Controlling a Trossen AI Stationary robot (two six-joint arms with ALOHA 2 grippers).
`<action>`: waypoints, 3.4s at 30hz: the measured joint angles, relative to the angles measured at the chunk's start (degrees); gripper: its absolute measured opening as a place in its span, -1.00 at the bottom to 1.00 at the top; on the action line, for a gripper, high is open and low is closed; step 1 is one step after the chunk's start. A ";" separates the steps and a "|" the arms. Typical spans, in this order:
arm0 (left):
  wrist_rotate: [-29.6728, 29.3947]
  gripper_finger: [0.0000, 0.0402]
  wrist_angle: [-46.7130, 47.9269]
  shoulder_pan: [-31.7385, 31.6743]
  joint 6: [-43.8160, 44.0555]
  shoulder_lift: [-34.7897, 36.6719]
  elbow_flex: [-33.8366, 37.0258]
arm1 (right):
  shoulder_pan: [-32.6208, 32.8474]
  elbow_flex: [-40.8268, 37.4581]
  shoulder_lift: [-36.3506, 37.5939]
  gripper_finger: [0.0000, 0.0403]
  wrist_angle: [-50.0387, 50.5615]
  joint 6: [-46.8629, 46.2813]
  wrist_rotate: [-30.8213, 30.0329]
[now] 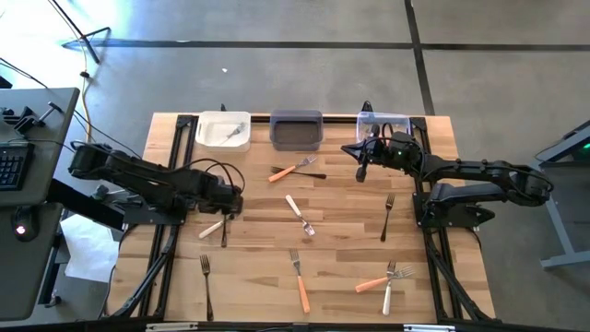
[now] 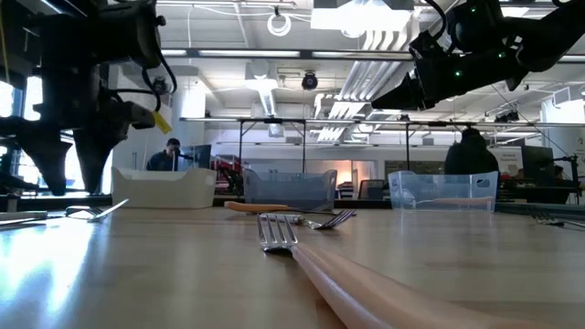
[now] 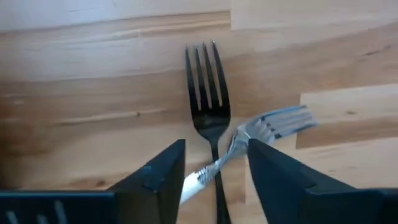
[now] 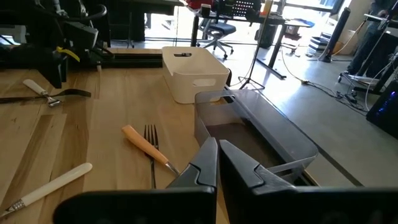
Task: Sort silverware by color (type)
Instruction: Put the black fork into the black bin
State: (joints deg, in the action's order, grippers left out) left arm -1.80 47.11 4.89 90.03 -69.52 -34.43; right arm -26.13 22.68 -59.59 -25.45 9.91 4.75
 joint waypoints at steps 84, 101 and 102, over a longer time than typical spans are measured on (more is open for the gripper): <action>-0.76 -1.00 -23.46 -14.16 -68.37 0.20 -6.87 | 19.58 0.00 -0.02 -1.00 0.98 -10.21 -20.11; -0.87 -1.00 -13.20 -13.77 -73.76 0.20 -11.61 | 23.30 -0.02 -0.02 -1.00 -0.80 -11.19 -24.20; -1.13 -1.00 -12.47 -13.77 -74.15 0.18 -12.26 | 23.30 -0.02 -0.02 -1.00 -0.94 -11.15 -24.20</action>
State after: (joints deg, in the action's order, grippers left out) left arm -2.93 34.64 -8.88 15.87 -69.34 -46.69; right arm -2.83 22.65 -59.61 -26.39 -1.23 -19.44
